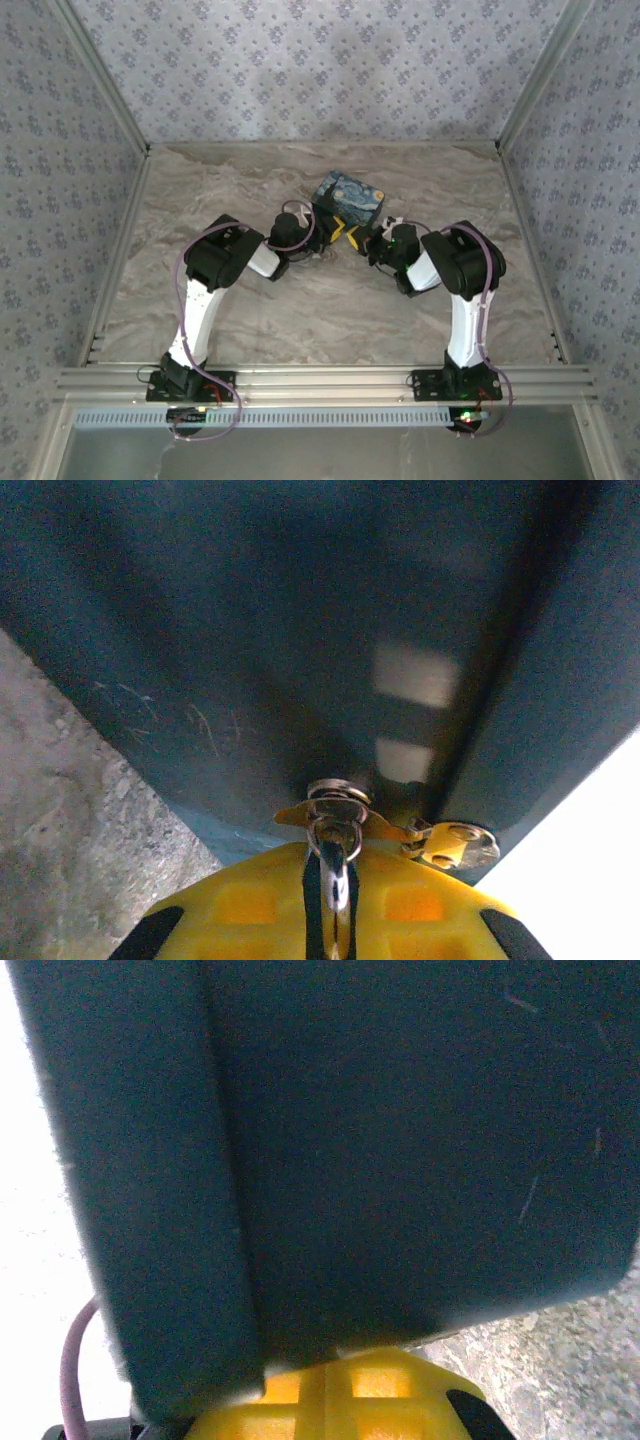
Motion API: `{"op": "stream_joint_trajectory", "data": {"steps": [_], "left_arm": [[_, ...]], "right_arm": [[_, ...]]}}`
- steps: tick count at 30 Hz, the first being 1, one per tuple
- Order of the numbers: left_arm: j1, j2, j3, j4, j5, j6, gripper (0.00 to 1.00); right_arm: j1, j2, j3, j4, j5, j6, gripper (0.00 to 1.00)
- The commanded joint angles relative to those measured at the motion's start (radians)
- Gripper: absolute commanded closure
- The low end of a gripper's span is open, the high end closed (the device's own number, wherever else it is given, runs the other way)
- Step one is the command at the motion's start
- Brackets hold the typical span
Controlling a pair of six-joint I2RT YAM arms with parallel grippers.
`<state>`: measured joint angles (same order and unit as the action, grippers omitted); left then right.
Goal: Unlock the padlock with the key
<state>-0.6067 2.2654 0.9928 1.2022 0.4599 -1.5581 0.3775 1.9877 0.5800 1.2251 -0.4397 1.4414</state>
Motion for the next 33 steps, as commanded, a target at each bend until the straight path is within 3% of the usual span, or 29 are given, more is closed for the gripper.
{"op": "stream_joint_trajectory", "data": {"steps": [1,13,18,21,26,33], "left_arm": [[-0.049,0.002,-0.019,0.039,0.126,-0.001,1.00],[-0.030,0.011,0.000,0.031,0.102,0.004,1.00],[-0.028,0.012,-0.005,0.023,0.099,0.008,1.00],[-0.028,0.013,-0.002,0.007,0.108,0.011,1.00],[-0.030,0.015,0.017,-0.011,0.131,-0.003,1.00],[-0.029,0.005,0.020,-0.028,0.143,-0.006,1.00]], "right_arm": [[0.006,-0.080,-0.021,-0.106,-0.062,-0.090,0.95],[-0.026,-0.321,-0.100,-0.481,-0.077,-0.311,0.71],[-0.008,-0.513,-0.045,-0.887,-0.017,-0.542,0.68],[0.030,-0.597,0.053,-1.182,0.086,-0.730,0.66],[0.096,-0.567,0.227,-1.445,0.213,-0.953,0.66],[0.138,-0.462,0.348,-1.511,0.298,-1.057,0.59]]}}
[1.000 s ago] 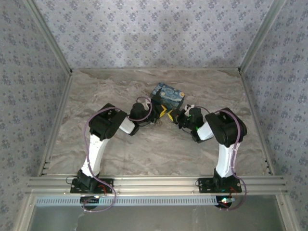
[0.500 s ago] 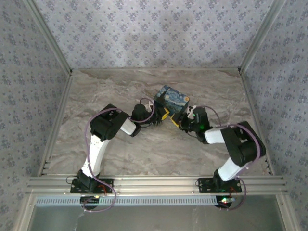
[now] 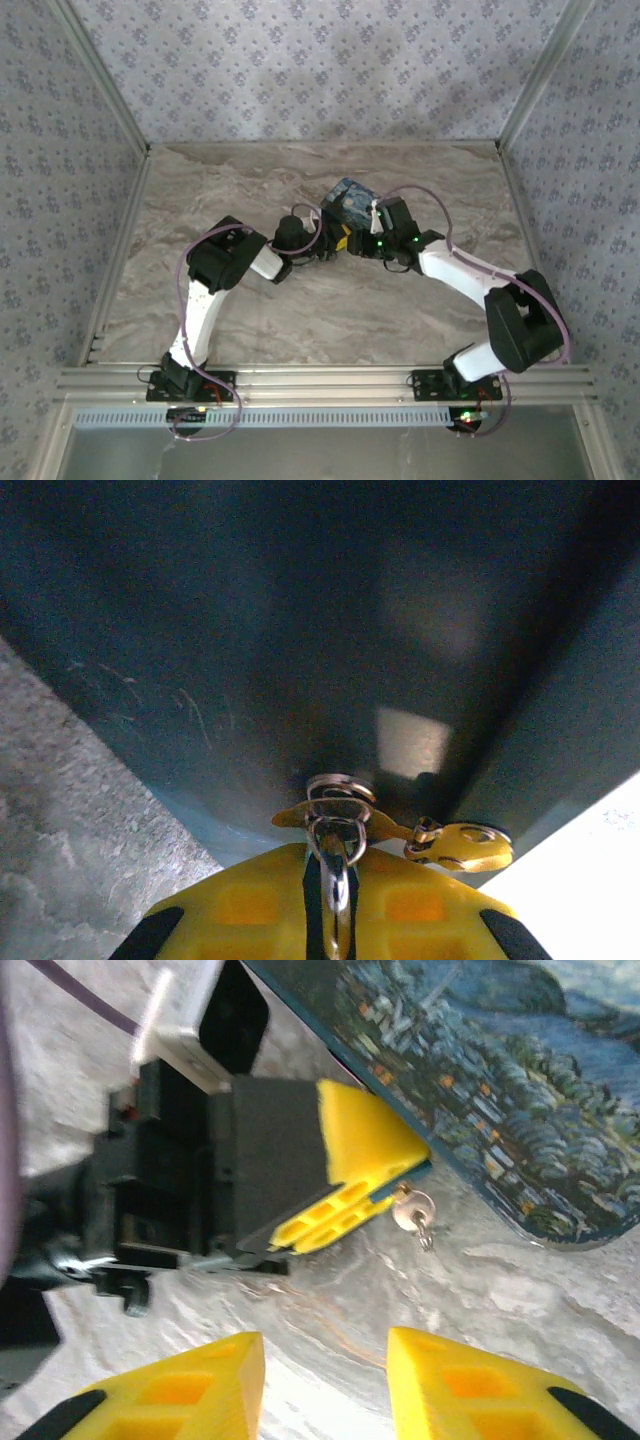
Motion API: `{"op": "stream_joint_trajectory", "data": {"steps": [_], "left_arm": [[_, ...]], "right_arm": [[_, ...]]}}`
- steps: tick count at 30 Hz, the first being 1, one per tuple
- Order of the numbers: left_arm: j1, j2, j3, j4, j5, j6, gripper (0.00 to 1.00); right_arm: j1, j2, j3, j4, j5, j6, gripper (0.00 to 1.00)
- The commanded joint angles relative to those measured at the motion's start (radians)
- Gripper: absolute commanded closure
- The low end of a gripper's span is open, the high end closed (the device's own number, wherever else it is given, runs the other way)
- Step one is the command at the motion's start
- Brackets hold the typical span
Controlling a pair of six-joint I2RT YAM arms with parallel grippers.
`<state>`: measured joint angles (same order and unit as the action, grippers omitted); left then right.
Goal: Unlock the padlock with the key
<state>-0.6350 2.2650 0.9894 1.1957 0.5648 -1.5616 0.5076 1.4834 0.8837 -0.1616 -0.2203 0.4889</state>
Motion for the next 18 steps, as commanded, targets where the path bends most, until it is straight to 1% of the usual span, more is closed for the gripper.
{"op": "stream_joint_trajectory", "data": {"steps": [1,4,8,11,18], "left_arm": [[-0.002,0.005,0.022,-0.021,0.042,-0.004,1.00],[-0.002,0.001,0.020,-0.024,0.049,-0.003,1.00],[-0.002,0.001,0.020,-0.024,0.055,-0.006,1.00],[0.000,0.002,0.025,-0.027,0.060,-0.008,1.00],[0.000,0.002,0.032,-0.034,0.069,-0.012,1.00]], "right_arm": [[0.015,0.058,0.060,-0.141,0.097,-0.124,0.58],[0.024,0.092,0.090,-0.150,0.115,-0.161,0.56],[0.043,0.137,0.135,-0.162,0.148,-0.195,0.55],[0.057,0.168,0.169,-0.177,0.170,-0.224,0.59],[0.088,0.235,0.238,-0.217,0.249,-0.271,0.59]]}}
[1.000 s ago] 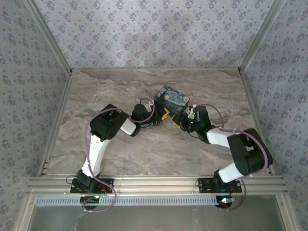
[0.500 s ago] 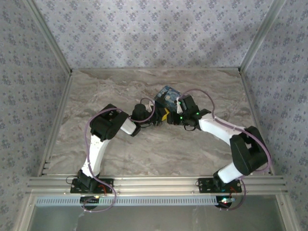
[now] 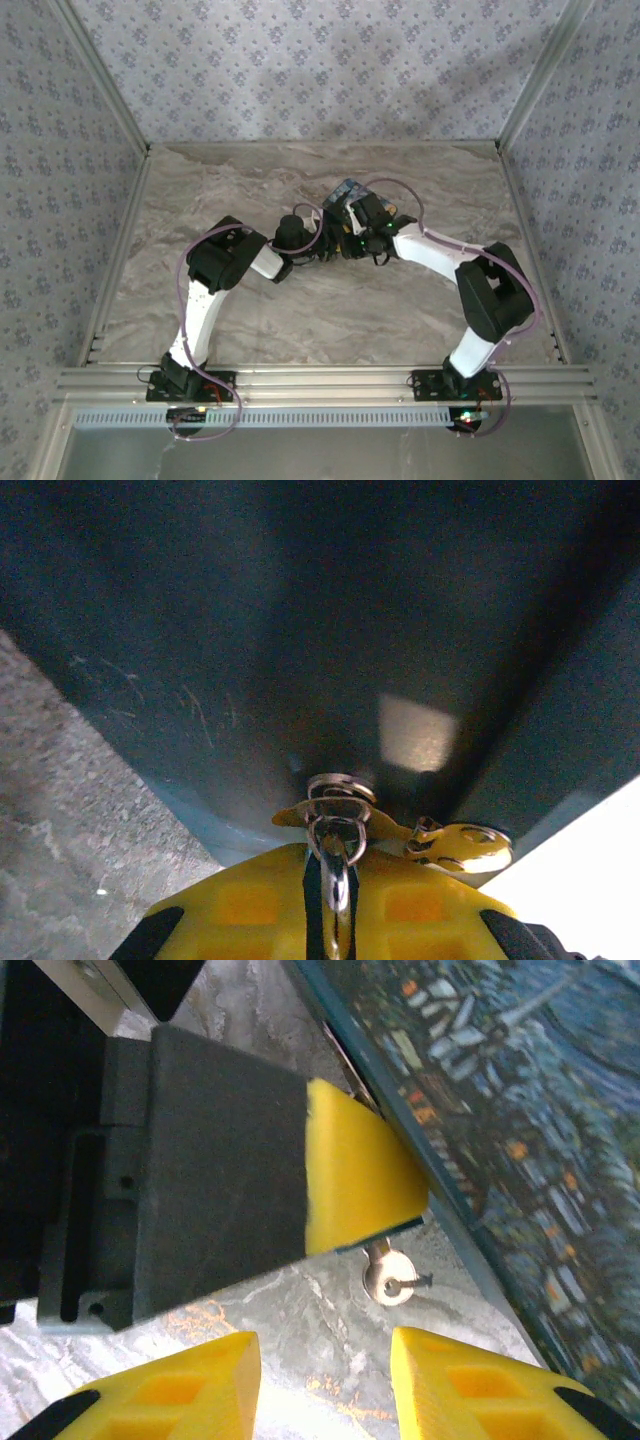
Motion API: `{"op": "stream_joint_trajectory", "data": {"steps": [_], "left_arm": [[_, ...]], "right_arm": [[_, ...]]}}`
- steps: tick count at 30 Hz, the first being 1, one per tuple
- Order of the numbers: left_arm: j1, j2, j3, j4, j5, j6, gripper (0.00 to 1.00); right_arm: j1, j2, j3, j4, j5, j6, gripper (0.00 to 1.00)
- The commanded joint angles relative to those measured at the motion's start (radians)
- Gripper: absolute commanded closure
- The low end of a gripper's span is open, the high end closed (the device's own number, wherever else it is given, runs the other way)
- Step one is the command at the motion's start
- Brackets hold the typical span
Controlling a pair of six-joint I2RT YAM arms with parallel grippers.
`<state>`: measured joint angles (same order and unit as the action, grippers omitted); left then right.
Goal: Unlock the padlock with the key
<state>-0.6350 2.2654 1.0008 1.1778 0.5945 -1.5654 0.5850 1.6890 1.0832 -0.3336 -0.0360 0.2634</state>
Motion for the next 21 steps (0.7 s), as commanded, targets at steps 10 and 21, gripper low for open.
{"op": "stream_joint_trajectory", "data": {"steps": [10,21], "left_arm": [[0.001,-0.005,0.015,-0.019,0.045,-0.007,1.00],[0.004,-0.009,0.015,-0.029,0.084,-0.022,1.00]], "right_arm": [[0.070,0.087,0.089,-0.079,0.275,-0.110,0.56],[0.122,0.140,0.101,-0.047,0.413,-0.201,0.57]]}}
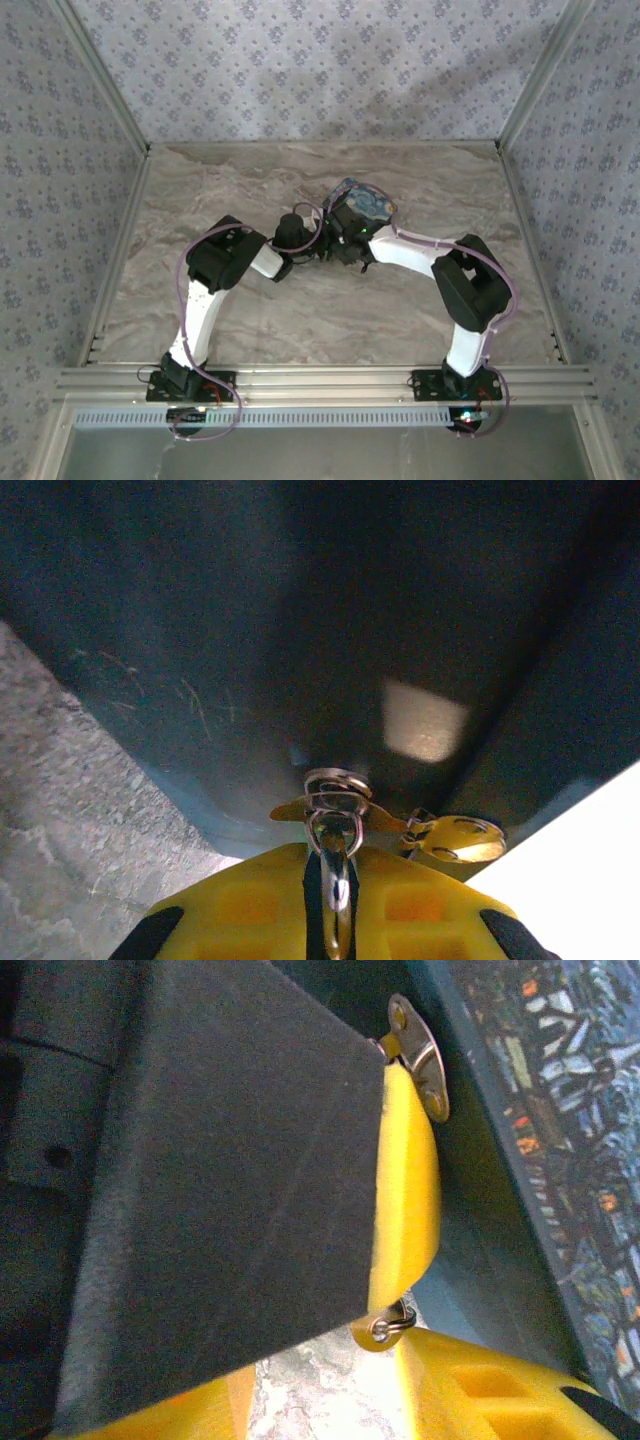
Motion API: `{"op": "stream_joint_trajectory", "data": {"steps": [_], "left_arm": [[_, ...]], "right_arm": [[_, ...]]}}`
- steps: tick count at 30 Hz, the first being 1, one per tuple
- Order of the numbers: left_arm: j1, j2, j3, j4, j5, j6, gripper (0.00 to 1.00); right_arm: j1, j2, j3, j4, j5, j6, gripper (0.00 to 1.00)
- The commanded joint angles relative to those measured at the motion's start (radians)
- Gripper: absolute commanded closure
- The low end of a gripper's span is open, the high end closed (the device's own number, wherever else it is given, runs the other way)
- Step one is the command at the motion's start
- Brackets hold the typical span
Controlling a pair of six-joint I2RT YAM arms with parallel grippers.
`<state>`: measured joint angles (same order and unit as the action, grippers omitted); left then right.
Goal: Unlock the padlock with the key
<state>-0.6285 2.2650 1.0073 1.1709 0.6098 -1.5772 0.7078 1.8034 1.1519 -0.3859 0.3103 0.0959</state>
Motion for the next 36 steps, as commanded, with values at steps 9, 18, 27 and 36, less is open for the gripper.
{"op": "stream_joint_trajectory", "data": {"steps": [9,18,27,36], "left_arm": [[0.007,-0.026,-0.001,-0.068,0.110,0.008,1.00],[0.008,-0.037,-0.005,-0.087,0.116,0.019,1.00],[0.010,-0.044,-0.008,-0.079,0.119,0.019,1.00],[0.014,-0.045,-0.021,-0.103,0.120,0.048,0.93]], "right_arm": [[0.012,0.046,0.075,0.013,0.122,-0.061,0.58],[0.024,0.088,0.137,-0.022,0.132,-0.072,0.65],[0.012,0.107,0.157,-0.046,0.094,-0.070,0.84],[-0.028,0.044,0.137,-0.040,-0.082,-0.013,0.95]]}}
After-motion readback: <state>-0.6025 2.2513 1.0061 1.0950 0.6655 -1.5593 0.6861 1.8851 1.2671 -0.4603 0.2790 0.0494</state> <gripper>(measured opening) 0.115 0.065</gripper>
